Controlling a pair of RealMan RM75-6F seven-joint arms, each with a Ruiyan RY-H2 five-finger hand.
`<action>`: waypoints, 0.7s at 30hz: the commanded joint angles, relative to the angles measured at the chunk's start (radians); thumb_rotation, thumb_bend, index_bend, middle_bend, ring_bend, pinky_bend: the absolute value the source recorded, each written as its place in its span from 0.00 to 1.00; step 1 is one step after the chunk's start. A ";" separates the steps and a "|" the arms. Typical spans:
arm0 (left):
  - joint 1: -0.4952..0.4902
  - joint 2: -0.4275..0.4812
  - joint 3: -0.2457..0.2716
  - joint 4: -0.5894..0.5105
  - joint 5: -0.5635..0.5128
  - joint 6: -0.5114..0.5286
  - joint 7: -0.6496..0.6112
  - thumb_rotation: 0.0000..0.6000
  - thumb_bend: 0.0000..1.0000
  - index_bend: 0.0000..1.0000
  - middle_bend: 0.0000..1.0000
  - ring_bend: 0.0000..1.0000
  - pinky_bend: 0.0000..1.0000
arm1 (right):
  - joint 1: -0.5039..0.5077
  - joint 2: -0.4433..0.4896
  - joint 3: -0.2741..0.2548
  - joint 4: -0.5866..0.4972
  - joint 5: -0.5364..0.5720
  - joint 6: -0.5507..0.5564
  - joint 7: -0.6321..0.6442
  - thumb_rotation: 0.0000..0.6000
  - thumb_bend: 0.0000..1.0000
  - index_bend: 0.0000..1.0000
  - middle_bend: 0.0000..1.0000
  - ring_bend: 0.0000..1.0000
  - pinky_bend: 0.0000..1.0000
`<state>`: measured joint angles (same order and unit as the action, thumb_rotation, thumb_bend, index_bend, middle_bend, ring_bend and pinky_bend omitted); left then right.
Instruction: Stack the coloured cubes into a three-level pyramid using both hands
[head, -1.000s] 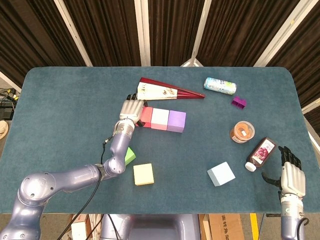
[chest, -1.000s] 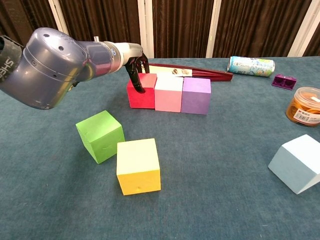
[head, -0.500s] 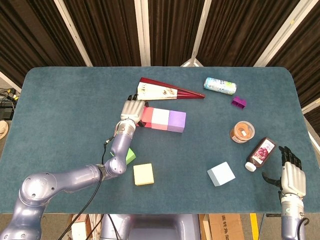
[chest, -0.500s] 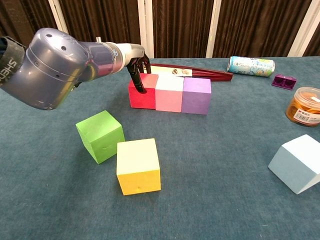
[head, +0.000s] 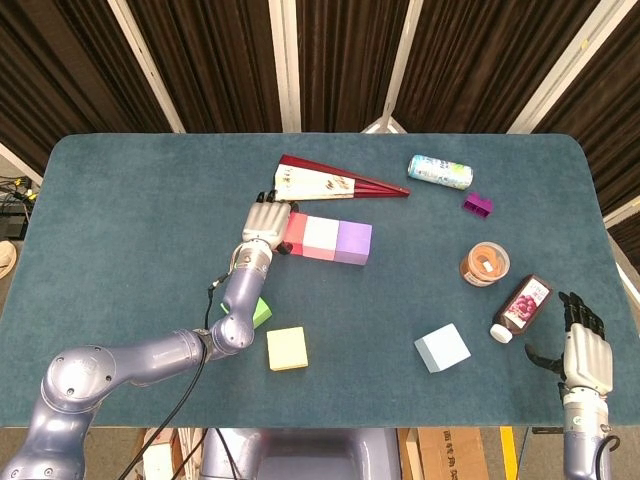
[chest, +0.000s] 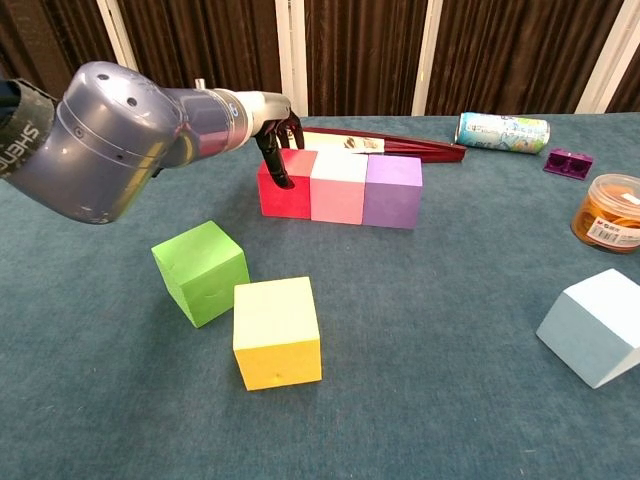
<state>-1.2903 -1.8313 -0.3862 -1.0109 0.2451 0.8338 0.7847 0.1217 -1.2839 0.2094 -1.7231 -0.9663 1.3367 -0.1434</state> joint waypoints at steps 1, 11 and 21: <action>-0.001 -0.001 0.001 -0.001 -0.010 -0.001 0.009 1.00 0.32 0.23 0.22 0.00 0.00 | 0.000 0.001 0.000 0.000 0.000 0.000 0.002 1.00 0.27 0.10 0.03 0.00 0.00; -0.004 0.016 0.004 -0.030 -0.033 0.001 0.040 1.00 0.32 0.19 0.19 0.00 0.00 | 0.002 -0.001 0.000 0.003 0.000 -0.003 0.002 1.00 0.27 0.10 0.03 0.00 0.00; -0.004 0.024 0.005 -0.043 -0.043 0.010 0.050 1.00 0.32 0.19 0.20 0.00 0.00 | 0.000 0.002 0.001 -0.002 -0.002 0.002 0.004 1.00 0.27 0.10 0.03 0.00 0.00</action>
<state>-1.2940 -1.8071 -0.3810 -1.0539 0.2018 0.8436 0.8343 0.1217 -1.2820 0.2100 -1.7241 -0.9680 1.3385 -0.1393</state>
